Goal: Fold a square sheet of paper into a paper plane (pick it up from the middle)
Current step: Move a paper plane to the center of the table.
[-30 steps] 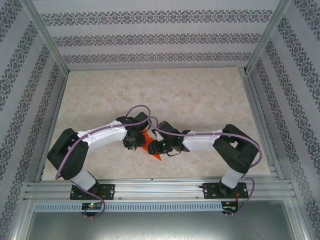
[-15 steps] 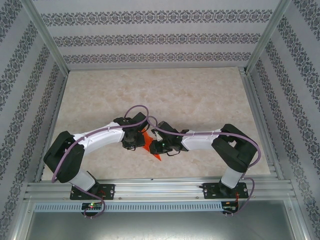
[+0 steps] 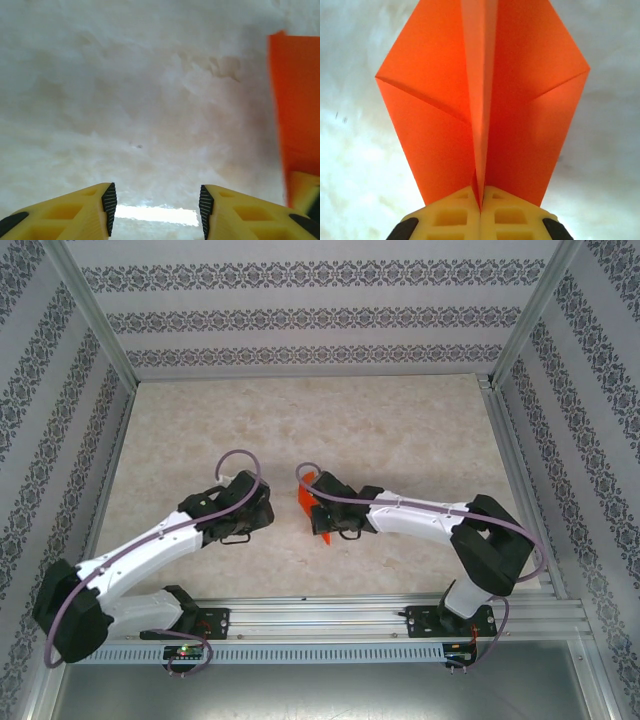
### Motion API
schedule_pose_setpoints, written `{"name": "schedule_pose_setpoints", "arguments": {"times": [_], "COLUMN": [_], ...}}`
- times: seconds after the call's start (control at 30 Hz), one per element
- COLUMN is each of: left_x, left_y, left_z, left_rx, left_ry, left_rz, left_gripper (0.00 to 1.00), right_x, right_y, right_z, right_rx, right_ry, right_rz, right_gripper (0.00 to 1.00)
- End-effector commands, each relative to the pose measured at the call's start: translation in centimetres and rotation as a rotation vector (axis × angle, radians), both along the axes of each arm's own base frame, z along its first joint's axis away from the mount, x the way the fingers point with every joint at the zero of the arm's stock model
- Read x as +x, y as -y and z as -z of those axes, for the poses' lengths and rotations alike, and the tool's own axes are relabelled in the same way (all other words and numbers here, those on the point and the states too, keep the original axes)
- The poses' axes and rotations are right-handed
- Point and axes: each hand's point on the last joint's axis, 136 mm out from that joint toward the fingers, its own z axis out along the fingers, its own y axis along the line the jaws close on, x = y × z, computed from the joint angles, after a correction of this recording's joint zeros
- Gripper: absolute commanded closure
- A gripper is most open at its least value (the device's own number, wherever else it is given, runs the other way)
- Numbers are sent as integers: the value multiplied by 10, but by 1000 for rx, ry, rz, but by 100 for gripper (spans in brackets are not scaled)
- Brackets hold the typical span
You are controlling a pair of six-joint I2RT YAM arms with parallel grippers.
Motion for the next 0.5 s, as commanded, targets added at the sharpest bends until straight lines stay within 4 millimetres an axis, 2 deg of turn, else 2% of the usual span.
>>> {"name": "schedule_pose_setpoints", "arguments": {"times": [0.0,0.1,0.3,0.47], "left_x": [2,-1,-4,-5], "left_y": [-29,-37,-43,-48], "left_z": [0,0,2,-1], "left_rx": [49,39,46,63], "left_ry": [51,59,53,65], "left_rz": [-101,-127,-125,-119], "left_gripper": [49,49,47,46], "right_x": [19,33,58,63], "right_y": [44,43,27,20], "right_z": [-1,1,18,32], "right_rx": [-173,-186,-201,-200], "right_ry": [19,-3,-47,-73], "right_rz": [148,177,186,197], "right_gripper": [98,97,96,94]}}
